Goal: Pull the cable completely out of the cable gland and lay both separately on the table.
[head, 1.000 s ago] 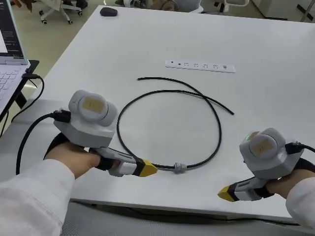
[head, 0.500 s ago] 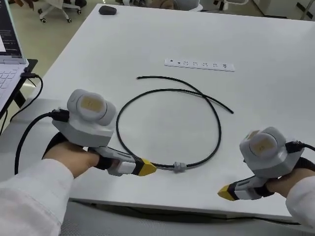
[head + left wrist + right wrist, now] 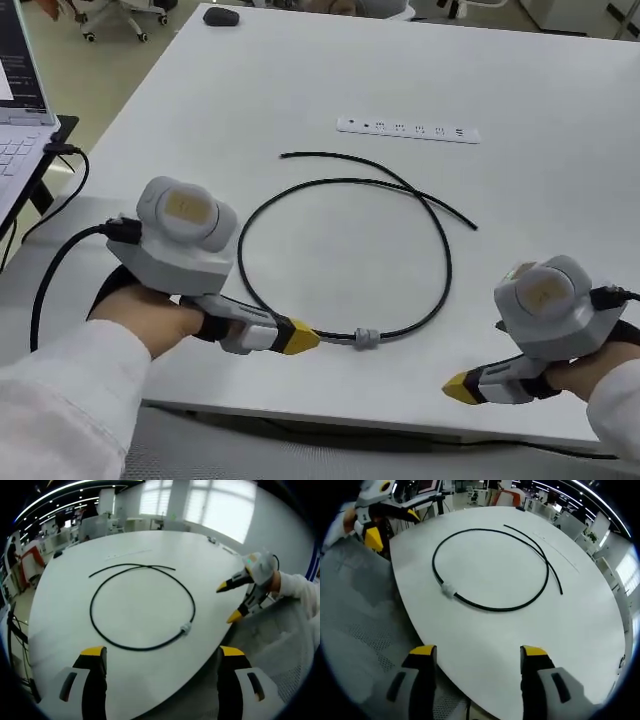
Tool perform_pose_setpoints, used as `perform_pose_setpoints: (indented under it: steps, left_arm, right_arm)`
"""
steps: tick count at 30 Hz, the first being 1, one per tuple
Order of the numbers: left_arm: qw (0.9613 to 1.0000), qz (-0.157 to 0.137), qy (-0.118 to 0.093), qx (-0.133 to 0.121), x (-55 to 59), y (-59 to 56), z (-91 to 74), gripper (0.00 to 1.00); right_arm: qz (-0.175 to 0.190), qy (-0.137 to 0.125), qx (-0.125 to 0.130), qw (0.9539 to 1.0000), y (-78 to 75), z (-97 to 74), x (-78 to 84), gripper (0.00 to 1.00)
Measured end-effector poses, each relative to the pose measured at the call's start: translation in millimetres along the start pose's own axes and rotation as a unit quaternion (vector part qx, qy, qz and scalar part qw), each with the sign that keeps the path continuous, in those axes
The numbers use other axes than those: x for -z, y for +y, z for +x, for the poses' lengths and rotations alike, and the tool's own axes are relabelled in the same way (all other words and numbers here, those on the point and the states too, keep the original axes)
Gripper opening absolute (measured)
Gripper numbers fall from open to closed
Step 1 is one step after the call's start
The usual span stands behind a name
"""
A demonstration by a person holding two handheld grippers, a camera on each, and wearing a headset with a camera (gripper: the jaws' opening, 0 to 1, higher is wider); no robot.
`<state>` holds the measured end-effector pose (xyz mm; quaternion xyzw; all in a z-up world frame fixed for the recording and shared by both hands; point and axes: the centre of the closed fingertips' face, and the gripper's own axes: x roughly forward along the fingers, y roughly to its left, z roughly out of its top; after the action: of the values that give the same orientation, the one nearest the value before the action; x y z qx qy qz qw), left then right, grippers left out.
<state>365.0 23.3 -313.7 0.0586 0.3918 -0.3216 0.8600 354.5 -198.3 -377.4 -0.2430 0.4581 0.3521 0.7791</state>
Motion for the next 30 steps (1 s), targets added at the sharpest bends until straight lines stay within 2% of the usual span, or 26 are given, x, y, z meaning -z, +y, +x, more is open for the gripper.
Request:
perform_pose_setpoints:
  steps: [5, 9, 20, 24, 30]
  left_arm:
    - [1.0, 0.003, 0.002, 0.003, 0.3, -2.0, 0.8, 0.92]
    - [1.0, 0.003, 0.001, 0.005, 0.3, -1.9, 0.6, 0.92]
    - [1.0, 0.004, 0.001, 0.007, -0.1, -2.9, 1.0, 0.91]
    - [1.0, 0.004, 0.0, 0.005, -0.6, -2.6, 0.4, 0.9]
    - [1.0, 0.003, 0.001, 0.007, -0.2, -3.7, 0.2, 0.9]
  right_arm:
    - [-0.008, -0.035, -0.008, 0.9993, 2.0, -2.6, -18.8, 0.66]
    - [-0.039, -0.041, -0.008, 0.9984, 1.7, -0.1, -26.7, 0.65]
    - [-0.069, -0.069, -0.032, 0.9947, 4.5, 5.6, -50.2, 0.57]
    - [-0.081, -0.075, -0.046, 0.9928, 9.8, 11.1, -57.4, 0.55]
    - [-0.131, -0.088, -0.059, 0.9857, 17.1, 21.4, -69.0, 0.51]
